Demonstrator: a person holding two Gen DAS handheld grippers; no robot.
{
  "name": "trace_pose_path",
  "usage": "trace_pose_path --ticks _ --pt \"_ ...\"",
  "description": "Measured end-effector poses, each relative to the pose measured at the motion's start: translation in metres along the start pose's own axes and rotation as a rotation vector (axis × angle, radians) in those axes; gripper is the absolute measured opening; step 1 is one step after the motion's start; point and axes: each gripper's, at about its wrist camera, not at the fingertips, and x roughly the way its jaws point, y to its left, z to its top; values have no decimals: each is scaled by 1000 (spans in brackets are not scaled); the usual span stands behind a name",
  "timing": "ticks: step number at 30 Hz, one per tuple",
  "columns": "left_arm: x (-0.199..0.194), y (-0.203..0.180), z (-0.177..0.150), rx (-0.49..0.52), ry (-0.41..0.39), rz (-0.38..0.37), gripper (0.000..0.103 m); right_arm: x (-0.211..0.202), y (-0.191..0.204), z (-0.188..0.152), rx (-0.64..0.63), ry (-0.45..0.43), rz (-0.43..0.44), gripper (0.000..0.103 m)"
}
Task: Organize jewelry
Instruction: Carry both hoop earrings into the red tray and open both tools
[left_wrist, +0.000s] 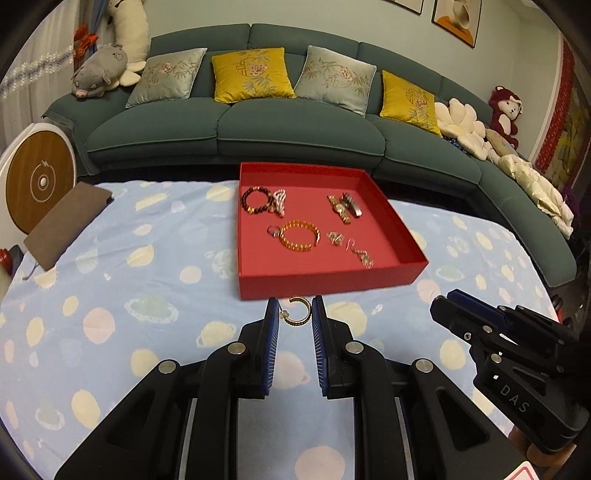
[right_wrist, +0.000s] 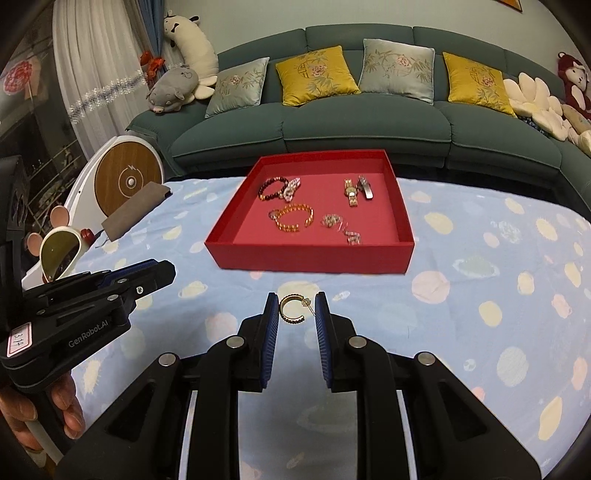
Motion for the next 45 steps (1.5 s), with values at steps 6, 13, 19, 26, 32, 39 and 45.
trace_pose_path --ticks 6,13,19,26,32,39,45 --pt "14 10 63 5 -65 16 16 5 -14 70 -5 -72 -21 20" --pt "74 21 107 -22 -56 11 16 57 -45 109 91 -78 -9 20" --pt "130 24 116 -21 -14 45 16 114 -60 110 112 -3 -35 20" --pt "174 35 109 -41 58 75 16 162 -78 101 130 61 -63 20" --pt "196 40 106 -83 91 64 16 183 -89 95 147 84 -69 20" --pt "206 38 102 -89 128 57 16 187 -89 94 123 80 -69 21" --pt "200 45 107 -116 113 70 22 179 -88 97 132 63 -45 21"
